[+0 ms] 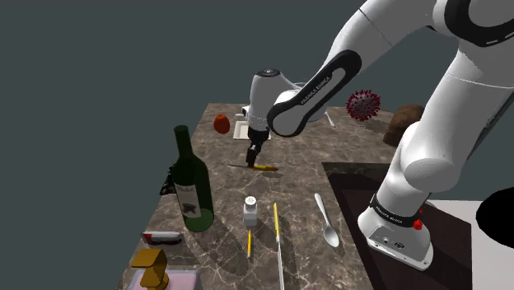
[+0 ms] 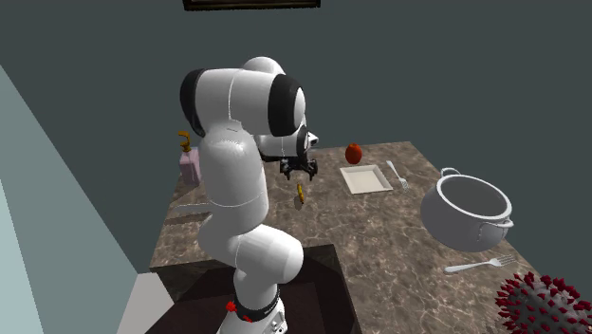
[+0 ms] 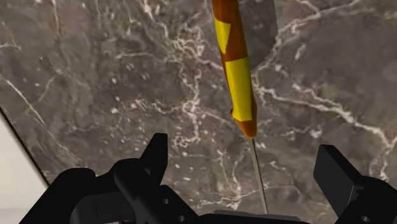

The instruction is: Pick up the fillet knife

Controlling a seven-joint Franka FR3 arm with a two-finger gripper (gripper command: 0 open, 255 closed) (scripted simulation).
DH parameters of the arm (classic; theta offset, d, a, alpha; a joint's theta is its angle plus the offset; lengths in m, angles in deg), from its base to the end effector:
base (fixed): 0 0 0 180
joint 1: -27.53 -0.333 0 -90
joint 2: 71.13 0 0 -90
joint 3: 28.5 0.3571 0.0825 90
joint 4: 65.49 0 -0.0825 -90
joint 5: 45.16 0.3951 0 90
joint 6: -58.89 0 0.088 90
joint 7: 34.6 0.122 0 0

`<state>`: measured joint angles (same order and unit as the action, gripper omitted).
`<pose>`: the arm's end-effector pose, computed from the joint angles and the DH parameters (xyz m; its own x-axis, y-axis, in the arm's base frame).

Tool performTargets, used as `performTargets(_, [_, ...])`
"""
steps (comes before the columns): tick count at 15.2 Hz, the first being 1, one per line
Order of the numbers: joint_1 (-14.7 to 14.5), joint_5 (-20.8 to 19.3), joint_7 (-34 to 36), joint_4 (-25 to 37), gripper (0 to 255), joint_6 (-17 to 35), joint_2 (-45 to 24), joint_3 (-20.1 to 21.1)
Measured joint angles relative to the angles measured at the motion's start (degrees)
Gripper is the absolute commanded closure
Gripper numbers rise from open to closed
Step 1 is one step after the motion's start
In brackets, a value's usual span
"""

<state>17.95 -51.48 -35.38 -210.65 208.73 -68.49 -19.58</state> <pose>0.4496 0.1520 0.3201 0.9008 0.4168 0.1220 0.4102 -0.9088 0.0757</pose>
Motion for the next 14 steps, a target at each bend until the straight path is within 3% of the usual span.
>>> performTargets(7, [0.07, -3.4, 2.69, -0.49, 0, 5.8, -5.51, -0.1])
performTargets(8, [0.1, -3.62, 2.81, -0.52, 255, 6.16, -5.85, -0.16])
performTargets(14, [0.16, -3.84, 2.88, -0.45, 255, 6.53, -6.2, -0.26])
